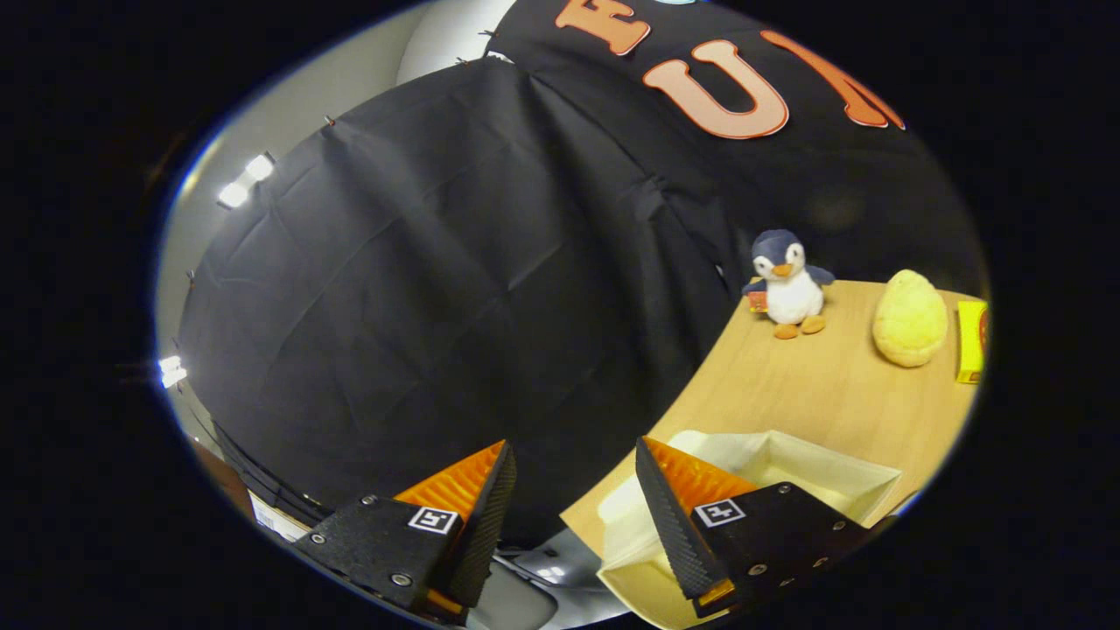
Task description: Open the storage box then place both shoes into the box .Put the left shoe in first, then the right shoe, with the right side of both shoes facing outward in a uniform manner.
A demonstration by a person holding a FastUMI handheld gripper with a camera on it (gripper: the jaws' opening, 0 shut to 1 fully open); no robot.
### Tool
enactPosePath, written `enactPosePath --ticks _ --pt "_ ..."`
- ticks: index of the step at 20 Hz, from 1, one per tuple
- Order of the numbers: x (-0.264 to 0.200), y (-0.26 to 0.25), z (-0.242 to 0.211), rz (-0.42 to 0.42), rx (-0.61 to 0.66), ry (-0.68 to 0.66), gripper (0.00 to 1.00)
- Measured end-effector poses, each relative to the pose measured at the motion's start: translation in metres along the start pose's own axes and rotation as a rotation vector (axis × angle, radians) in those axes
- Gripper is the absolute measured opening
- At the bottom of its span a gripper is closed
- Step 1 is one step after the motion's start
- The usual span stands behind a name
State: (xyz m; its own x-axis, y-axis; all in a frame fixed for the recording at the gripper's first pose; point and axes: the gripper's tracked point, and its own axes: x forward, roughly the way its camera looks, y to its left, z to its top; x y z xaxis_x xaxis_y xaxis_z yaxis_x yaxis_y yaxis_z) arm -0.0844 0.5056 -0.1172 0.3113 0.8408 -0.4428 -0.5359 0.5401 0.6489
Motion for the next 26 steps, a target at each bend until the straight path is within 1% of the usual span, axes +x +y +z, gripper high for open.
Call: enactPosePath --ticks 3,7,11,13,14,17,20,23,26 --pt "-0.04 -0.059 -0.01 -0.133 -0.013 -0.03 0.84" --pt "-0.09 -0.145 -0.039 -0.297 0.077 -0.056 0.84" --pt "-0.143 -0.231 -0.083 -0.498 0.116 -0.043 0.84" --pt "-0.172 -0.265 -0.11 -0.592 0.107 -0.017 0.84" --pt "-0.19 -0.272 -0.126 -0.63 0.097 0.005 0.84" --pt "-0.222 -0.297 -0.174 -0.709 0.065 0.097 0.84" --pt "-0.236 -0.311 -0.212 -0.762 0.029 0.174 0.84" --pt "-0.235 -0.319 -0.244 -0.762 0.008 0.26 0.83" --pt "-0.234 -0.333 -0.265 -0.793 0.006 0.304 0.77"
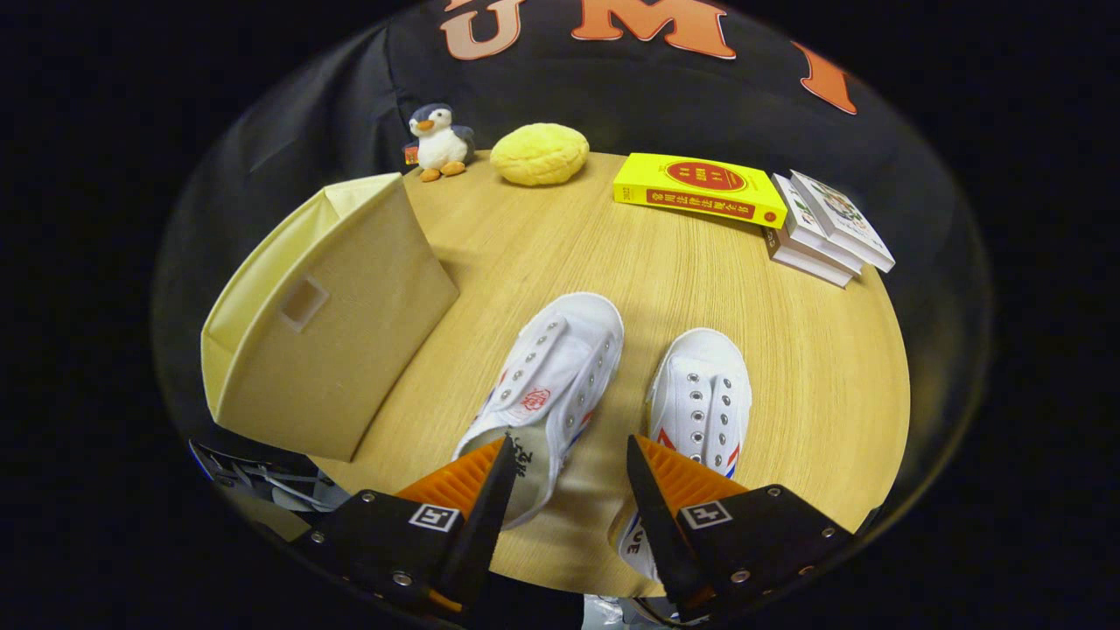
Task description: Open the storage box then place both shoes into the box .Put the left shoe in first, then the right shoe, with the right side of both shoes facing outward in a uniform manner.
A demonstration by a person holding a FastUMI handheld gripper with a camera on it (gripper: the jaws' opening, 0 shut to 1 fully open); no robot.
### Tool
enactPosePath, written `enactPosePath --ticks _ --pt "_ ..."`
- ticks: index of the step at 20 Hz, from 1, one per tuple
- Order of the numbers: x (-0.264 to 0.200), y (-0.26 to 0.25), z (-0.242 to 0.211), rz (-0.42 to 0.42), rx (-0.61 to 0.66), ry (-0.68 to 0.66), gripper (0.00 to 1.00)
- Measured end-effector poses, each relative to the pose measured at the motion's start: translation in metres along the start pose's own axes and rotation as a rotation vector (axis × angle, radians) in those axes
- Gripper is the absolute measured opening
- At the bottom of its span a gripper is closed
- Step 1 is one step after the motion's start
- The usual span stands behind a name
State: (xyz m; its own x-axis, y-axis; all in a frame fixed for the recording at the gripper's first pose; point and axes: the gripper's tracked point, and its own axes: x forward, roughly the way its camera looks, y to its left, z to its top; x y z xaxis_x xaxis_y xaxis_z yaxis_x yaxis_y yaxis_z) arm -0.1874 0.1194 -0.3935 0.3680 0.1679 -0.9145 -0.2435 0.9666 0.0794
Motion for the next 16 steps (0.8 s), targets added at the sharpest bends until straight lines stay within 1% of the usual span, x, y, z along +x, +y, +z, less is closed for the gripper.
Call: enactPosePath --ticks 1,3,4,5,6,8,9,10,13,14,16 --pt "0.005 -0.002 -0.001 -0.013 -0.005 -0.002 0.76" --pt "0.019 -0.008 -0.001 -0.05 -0.017 -0.022 0.69" --pt "0.024 -0.005 -0.002 -0.052 -0.007 -0.028 0.59" --pt "0.029 -0.001 -0.001 -0.041 0.001 -0.034 0.53" --pt "0.033 -0.001 -0.001 -0.05 0.003 -0.049 0.44" --pt "0.039 0.0 0.004 -0.081 -0.002 -0.099 0.31" --pt "0.042 0.001 0.004 -0.094 -0.004 -0.106 0.29" --pt "0.045 0.0 0.003 -0.114 -0.004 -0.113 0.23" --pt "0.052 0.002 0.004 -0.132 0.034 -0.128 0.17" --pt "0.052 0.002 0.004 -0.133 0.056 -0.132 0.11" --pt "0.051 0.001 0.006 -0.12 0.109 -0.148 0.03"
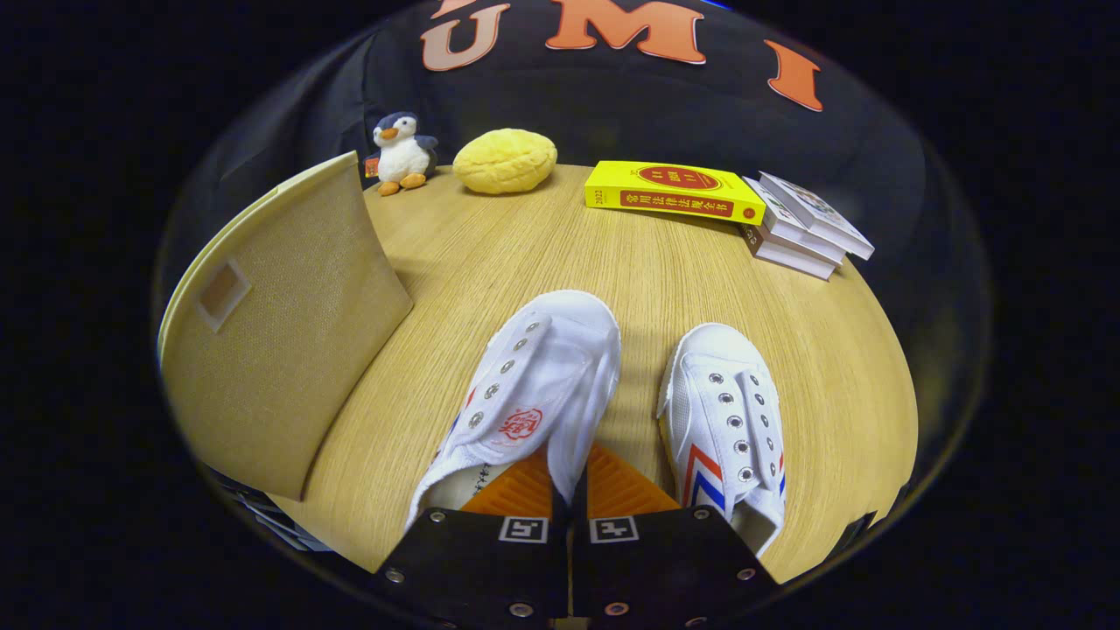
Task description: Open the storage box then place both shoes into the box .Put the left shoe in first, then the right shoe, with the right side of both shoes facing outward in a uniform manner.
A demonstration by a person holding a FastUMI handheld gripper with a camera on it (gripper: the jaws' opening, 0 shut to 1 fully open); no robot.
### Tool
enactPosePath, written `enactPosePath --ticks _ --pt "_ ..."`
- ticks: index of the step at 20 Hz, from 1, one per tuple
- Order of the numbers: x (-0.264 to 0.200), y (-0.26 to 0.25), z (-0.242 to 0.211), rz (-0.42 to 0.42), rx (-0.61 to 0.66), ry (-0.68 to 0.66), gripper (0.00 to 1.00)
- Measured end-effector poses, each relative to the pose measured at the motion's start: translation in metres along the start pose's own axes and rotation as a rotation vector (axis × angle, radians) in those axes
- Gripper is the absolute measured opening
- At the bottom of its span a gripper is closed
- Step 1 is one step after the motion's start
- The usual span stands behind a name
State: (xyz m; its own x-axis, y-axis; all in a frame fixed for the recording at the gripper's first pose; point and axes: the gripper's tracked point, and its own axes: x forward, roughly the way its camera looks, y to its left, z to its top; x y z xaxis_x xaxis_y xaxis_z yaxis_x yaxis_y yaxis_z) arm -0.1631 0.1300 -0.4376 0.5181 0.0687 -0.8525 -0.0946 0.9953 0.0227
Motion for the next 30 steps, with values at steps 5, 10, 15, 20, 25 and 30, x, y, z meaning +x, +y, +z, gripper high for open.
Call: enactPosePath --ticks 5,10,15,20,25,30 --pt "-0.019 0.004 0.037 0.017 0.094 -0.079 0.01" --pt "-0.034 0.01 0.056 0.016 0.135 -0.107 0.01" --pt "-0.07 0.023 0.101 0.037 0.17 -0.166 0.01" --pt "-0.108 0.061 0.149 0.103 0.15 -0.226 0.01" --pt "-0.129 0.102 0.167 0.141 0.154 -0.203 0.01" --pt "-0.137 0.119 0.173 0.162 0.222 -0.191 0.01"
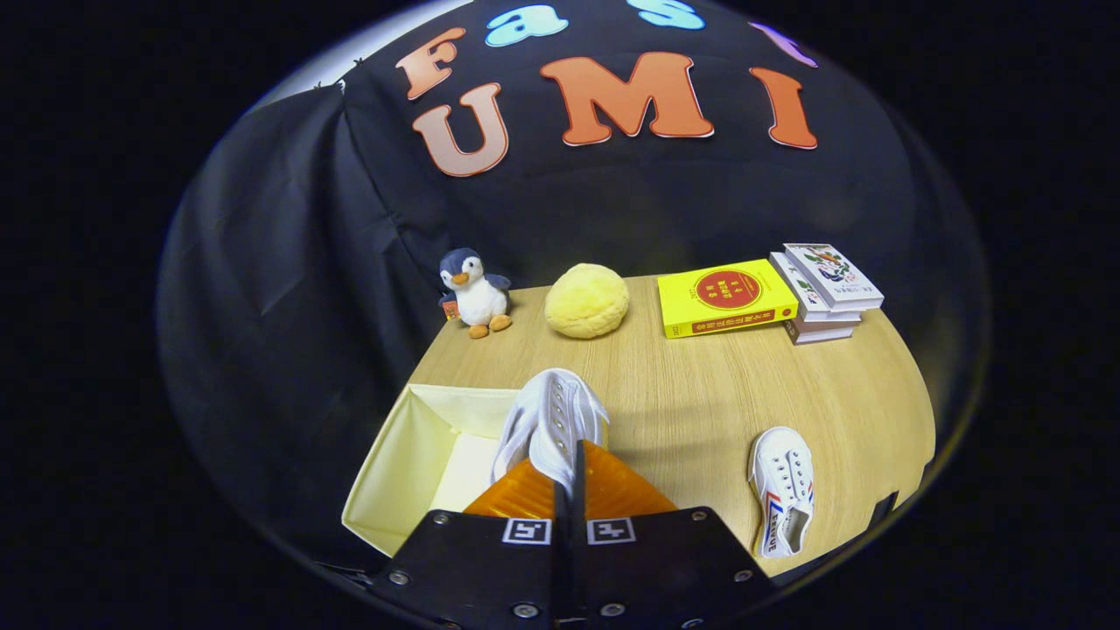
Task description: Open the storage box then place both shoes into the box .Put the left shoe in first, then the right shoe, with the right side of both shoes facing outward in a uniform manner.
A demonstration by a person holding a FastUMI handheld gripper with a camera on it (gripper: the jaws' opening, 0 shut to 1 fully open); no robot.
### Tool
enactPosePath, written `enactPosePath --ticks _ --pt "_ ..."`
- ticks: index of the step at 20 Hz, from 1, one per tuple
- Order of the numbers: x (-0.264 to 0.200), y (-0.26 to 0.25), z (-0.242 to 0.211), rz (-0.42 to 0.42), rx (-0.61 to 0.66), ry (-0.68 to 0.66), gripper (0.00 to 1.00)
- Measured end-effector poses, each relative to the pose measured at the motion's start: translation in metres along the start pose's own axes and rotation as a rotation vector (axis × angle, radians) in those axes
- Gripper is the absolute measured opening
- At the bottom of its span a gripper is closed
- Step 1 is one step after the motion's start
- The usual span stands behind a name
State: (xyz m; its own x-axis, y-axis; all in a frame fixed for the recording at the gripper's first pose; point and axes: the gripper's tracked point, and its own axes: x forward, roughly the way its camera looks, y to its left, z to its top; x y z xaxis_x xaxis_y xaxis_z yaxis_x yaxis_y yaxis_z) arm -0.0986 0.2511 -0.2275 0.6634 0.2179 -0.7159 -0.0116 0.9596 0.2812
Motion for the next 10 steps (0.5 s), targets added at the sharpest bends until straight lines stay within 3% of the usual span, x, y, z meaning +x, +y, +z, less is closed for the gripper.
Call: enactPosePath --ticks 4,7,10 --pt "-0.011 0.031 0.007 0.035 0.003 -0.012 0.01" --pt "0.001 0.077 -0.008 0.106 0.025 0.035 0.01" --pt "0.025 0.104 -0.035 0.106 0.01 0.098 0.01"
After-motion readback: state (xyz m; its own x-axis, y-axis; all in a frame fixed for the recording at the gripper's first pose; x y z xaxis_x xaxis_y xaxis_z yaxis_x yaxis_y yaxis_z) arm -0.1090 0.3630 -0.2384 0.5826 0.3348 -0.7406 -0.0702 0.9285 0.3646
